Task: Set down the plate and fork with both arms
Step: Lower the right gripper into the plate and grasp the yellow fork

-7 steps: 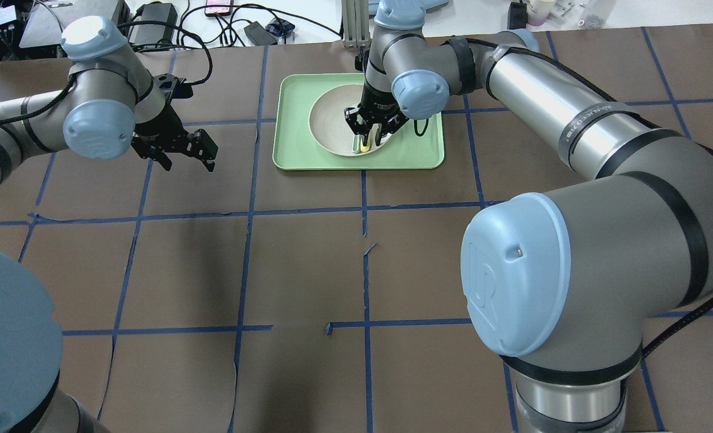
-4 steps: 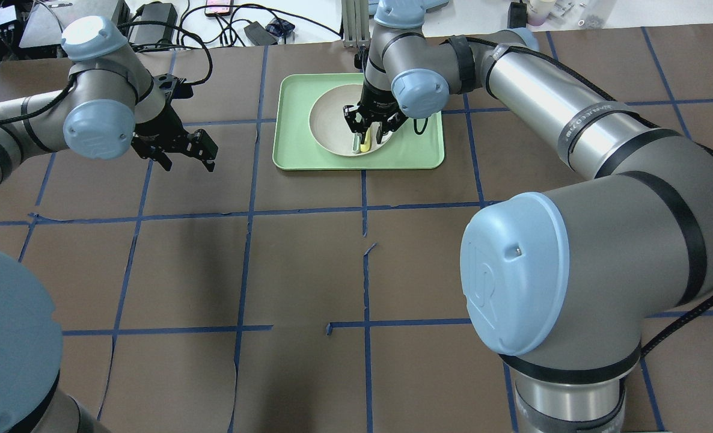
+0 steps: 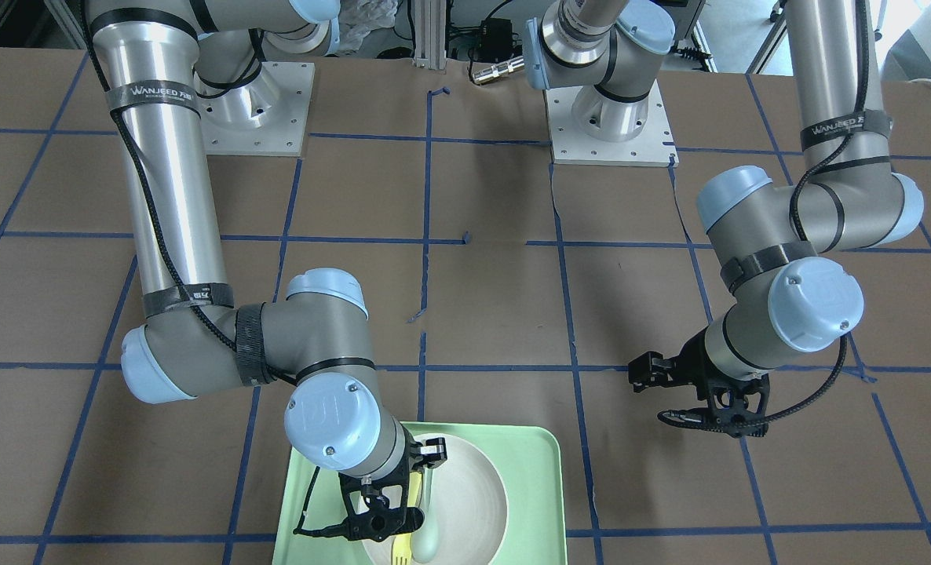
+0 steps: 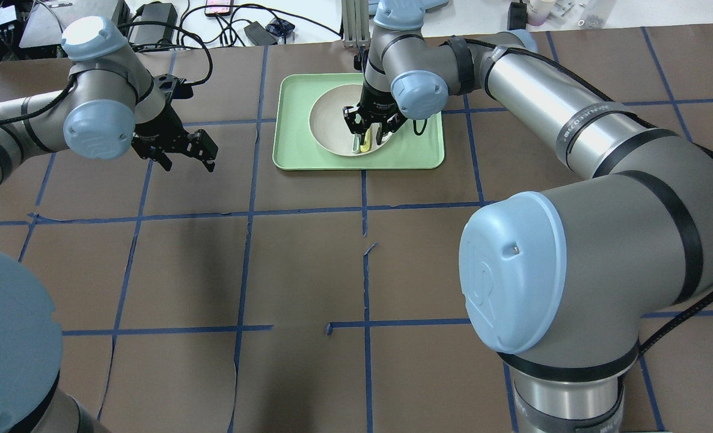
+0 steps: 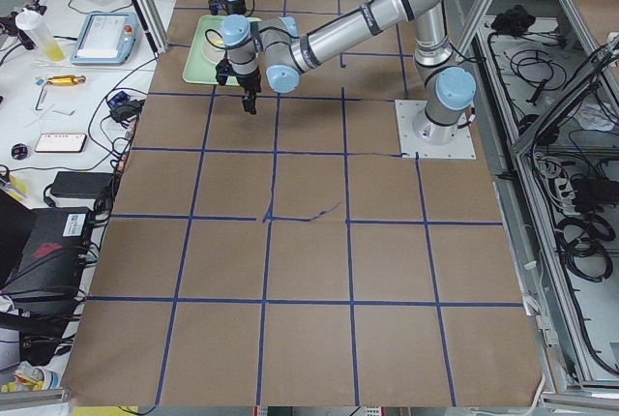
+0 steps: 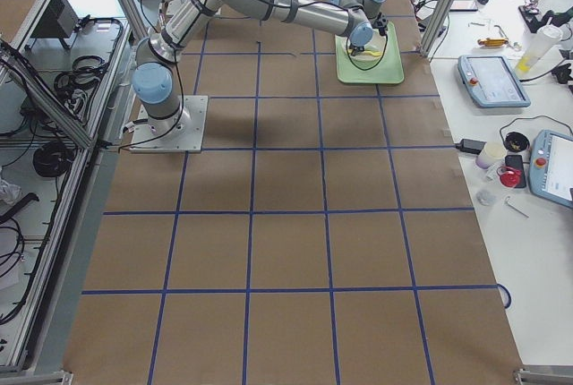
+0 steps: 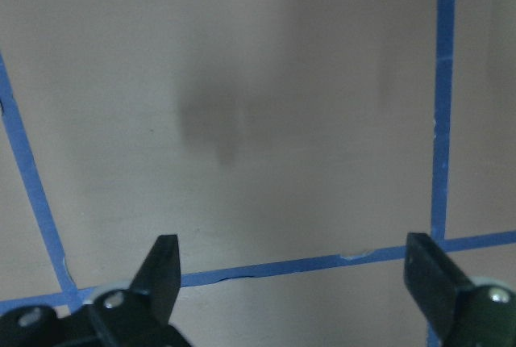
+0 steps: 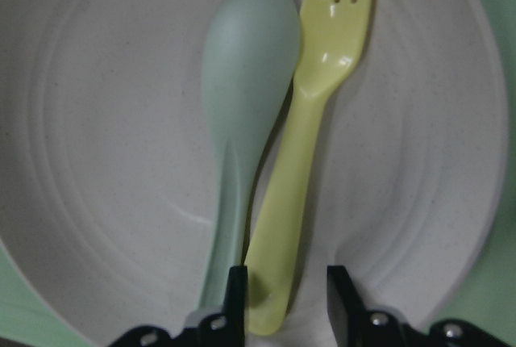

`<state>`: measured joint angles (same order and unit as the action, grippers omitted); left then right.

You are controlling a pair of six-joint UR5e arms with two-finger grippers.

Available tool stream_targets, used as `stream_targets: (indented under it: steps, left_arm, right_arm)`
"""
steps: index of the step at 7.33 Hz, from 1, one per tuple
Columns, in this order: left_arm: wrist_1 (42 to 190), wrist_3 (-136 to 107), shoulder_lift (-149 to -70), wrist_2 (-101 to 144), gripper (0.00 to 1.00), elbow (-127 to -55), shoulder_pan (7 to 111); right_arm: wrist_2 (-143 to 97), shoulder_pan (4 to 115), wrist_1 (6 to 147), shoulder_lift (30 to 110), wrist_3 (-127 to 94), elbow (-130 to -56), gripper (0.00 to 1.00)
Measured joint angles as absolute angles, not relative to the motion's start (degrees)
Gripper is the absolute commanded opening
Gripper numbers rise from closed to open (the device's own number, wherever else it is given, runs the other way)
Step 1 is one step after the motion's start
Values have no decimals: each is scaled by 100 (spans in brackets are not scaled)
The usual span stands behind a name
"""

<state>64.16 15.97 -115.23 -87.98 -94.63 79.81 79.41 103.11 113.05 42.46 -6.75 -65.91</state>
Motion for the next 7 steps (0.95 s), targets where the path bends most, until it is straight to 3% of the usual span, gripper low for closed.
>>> stream_targets:
  steps: [4,5,7]
  left_arm:
    - [6416,1591,-11532,-8798,100,-9466,7977]
    - [6397,1591,-11550,-8798,100,-9468,7977]
    - [6342,1591,-11588,-8798,100,-9473,7973]
  right_arm:
    - [7858,10309,11356,4193,-669,-6566,50]
    - [7852,10309,11366,4177,-668,-6566,46]
    - [7854,10312,11411,4152,-664,-6565,0]
